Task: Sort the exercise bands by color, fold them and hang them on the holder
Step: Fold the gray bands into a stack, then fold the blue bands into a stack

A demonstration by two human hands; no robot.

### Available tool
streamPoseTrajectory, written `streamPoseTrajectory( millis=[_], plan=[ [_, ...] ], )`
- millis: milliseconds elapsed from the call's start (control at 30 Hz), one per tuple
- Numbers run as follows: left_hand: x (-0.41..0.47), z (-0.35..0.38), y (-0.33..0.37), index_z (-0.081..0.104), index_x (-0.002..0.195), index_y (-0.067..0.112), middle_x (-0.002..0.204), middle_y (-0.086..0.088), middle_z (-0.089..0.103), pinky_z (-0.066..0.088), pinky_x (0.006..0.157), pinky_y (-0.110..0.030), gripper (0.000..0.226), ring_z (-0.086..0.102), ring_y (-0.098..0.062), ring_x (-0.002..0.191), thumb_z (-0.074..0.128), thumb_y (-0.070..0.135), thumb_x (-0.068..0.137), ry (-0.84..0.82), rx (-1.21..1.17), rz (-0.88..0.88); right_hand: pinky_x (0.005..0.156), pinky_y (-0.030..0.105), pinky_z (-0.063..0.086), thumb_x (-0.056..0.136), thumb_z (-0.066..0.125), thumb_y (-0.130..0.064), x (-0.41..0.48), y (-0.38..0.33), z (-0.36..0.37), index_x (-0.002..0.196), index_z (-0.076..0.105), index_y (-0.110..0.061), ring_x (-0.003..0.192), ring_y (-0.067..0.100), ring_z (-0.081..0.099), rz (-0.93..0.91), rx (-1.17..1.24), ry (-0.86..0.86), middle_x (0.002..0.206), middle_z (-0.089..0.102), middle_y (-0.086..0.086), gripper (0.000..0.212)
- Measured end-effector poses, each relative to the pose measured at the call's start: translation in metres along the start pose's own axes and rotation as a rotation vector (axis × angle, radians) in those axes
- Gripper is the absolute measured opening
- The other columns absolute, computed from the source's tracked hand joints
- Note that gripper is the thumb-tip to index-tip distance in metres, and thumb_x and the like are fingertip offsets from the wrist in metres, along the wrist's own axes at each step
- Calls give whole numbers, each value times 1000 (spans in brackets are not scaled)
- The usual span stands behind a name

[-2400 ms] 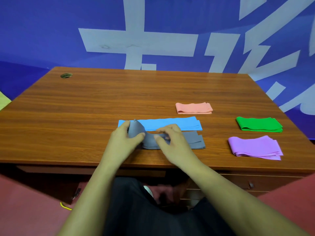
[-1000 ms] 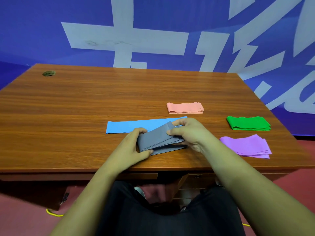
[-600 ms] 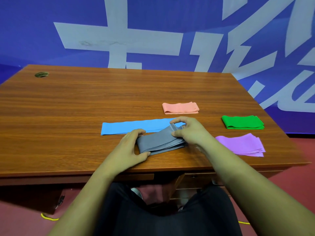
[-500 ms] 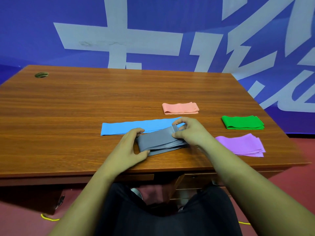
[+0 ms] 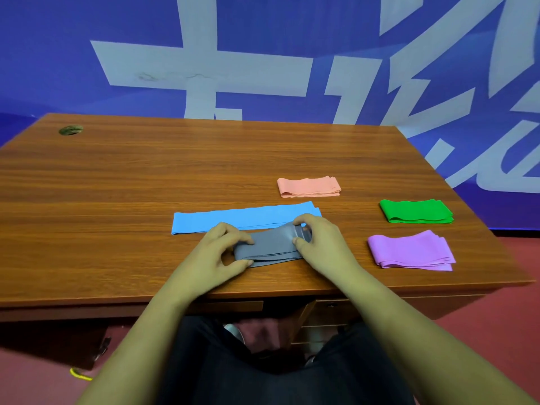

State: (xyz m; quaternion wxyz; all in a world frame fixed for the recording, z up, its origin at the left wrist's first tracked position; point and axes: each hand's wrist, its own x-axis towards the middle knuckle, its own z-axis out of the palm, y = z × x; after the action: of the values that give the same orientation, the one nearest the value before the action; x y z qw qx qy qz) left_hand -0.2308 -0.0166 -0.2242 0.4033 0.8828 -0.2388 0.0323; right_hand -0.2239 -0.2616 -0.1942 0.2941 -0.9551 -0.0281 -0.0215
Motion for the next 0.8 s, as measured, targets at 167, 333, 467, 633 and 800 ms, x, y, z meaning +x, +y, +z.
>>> streamPoseTrajectory(
  millis=[167, 333, 467, 633, 800],
  plan=[
    [8, -7, -1, 66, 109, 34, 109, 9, 54, 39, 94, -16, 32, 54, -12, 107, 76, 20, 82, -8, -15, -17, 85, 20, 35, 88, 64, -22, 3, 4, 7, 121, 61, -17, 111, 15, 53, 44, 22, -24, 119, 58, 1, 33],
    [5, -7, -11, 63, 114, 37, 114, 13, 47, 34, 101, -18, 34, 46, -5, 115, 75, 31, 83, -95, 108, -17, 101, 28, 34, 87, 61, -19, -4, 8, 15, 129, 57, -23, 116, 19, 42, -83, -37, 88, 120, 46, 1, 42],
    [-4, -9, -11, 62, 121, 40, 118, 13, 42, 28, 101, -13, 43, 42, -6, 118, 71, 49, 80, -76, 109, -50, 98, 33, 36, 88, 57, -19, -4, 6, 15, 108, 70, -25, 114, 18, 46, -265, -217, 105, 116, 53, -4, 25],
    [-5, -34, -15, 67, 106, 23, 102, 3, 57, 38, 87, -12, 20, 54, -6, 98, 65, 30, 88, 258, -7, -127, 100, 33, 35, 87, 52, -17, 13, -24, 11, 110, 69, -16, 117, 21, 49, -319, -163, 90, 120, 56, -1, 29],
    [0, -59, -45, 63, 97, 16, 92, -2, 55, 45, 89, -41, 15, 55, -28, 94, 67, 13, 83, 464, 219, -428, 100, 39, 42, 90, 48, -13, 39, -64, 25, 115, 66, -10, 115, 24, 52, -384, -99, -73, 121, 60, 3, 31]
  ],
)
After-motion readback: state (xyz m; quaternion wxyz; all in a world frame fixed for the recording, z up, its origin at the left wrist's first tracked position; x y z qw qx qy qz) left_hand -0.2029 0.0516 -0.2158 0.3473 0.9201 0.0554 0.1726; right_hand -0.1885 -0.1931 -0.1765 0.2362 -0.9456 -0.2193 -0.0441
